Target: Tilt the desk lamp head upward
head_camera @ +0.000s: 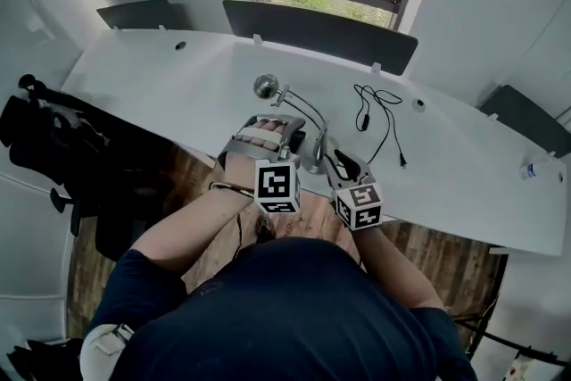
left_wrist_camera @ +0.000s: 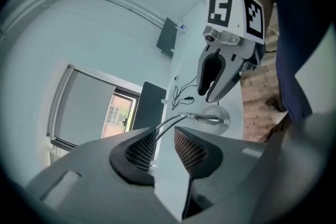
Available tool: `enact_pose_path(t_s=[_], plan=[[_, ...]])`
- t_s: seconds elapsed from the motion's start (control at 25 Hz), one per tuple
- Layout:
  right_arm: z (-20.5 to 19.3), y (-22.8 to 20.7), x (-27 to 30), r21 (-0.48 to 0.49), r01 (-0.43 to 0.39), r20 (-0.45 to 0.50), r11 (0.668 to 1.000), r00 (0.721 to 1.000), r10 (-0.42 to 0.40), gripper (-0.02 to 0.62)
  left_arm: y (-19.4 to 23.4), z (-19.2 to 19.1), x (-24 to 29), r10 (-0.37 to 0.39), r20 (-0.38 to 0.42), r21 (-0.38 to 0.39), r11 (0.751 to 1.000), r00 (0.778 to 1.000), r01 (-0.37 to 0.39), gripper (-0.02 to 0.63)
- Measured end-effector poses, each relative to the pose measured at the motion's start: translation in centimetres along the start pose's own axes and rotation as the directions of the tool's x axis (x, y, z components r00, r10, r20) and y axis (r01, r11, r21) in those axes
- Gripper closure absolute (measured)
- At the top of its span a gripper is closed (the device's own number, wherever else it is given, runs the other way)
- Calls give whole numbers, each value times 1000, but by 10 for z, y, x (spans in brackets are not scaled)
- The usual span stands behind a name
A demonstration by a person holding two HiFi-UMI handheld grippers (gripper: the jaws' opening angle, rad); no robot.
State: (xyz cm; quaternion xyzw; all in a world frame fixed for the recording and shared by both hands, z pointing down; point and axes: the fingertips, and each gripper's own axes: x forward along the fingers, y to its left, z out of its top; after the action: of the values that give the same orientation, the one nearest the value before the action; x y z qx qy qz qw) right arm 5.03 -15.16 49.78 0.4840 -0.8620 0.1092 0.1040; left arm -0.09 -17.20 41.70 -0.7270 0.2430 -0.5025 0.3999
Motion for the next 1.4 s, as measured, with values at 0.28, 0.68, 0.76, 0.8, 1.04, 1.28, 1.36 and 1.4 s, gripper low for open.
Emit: enact_pose_path(t_s=[0.28, 0.68, 0.76, 0.8, 1.04, 1.28, 1.36, 1.4], plan=[[16, 17, -18, -1, -53, 38, 999, 998, 53, 517, -23, 2, -5, -39, 126, -324, 943, 991, 78, 514], [42, 38, -35, -38, -100, 84, 994, 991, 103, 553, -48, 22, -24, -29, 355, -578, 779, 935, 244, 575], [49, 44, -37, -40, -115, 93, 993, 989, 118, 559, -49, 27, -30, -10, 416, -622, 727, 909, 292, 590], [51, 46, -38, -41, -120, 98, 992, 987, 124, 563, -49, 29, -33, 4, 447, -643, 696, 894, 319, 598], [52, 54, -41, -33, -124, 128, 992, 984, 127, 575, -49, 37, -43, 82, 564, -715, 548, 822, 435, 598], [47, 59, -41, -26, -125, 135, 992, 983, 127, 581, -58, 37, -47, 90, 595, -716, 512, 799, 476, 598], [44, 60, -41, -17, -124, 132, 992, 983, 125, 581, -61, 37, -47, 88, 597, -713, 514, 798, 477, 598], [43, 60, -41, -14, -123, 130, 992, 984, 124, 581, -61, 37, -47, 88, 597, -711, 517, 797, 476, 598]])
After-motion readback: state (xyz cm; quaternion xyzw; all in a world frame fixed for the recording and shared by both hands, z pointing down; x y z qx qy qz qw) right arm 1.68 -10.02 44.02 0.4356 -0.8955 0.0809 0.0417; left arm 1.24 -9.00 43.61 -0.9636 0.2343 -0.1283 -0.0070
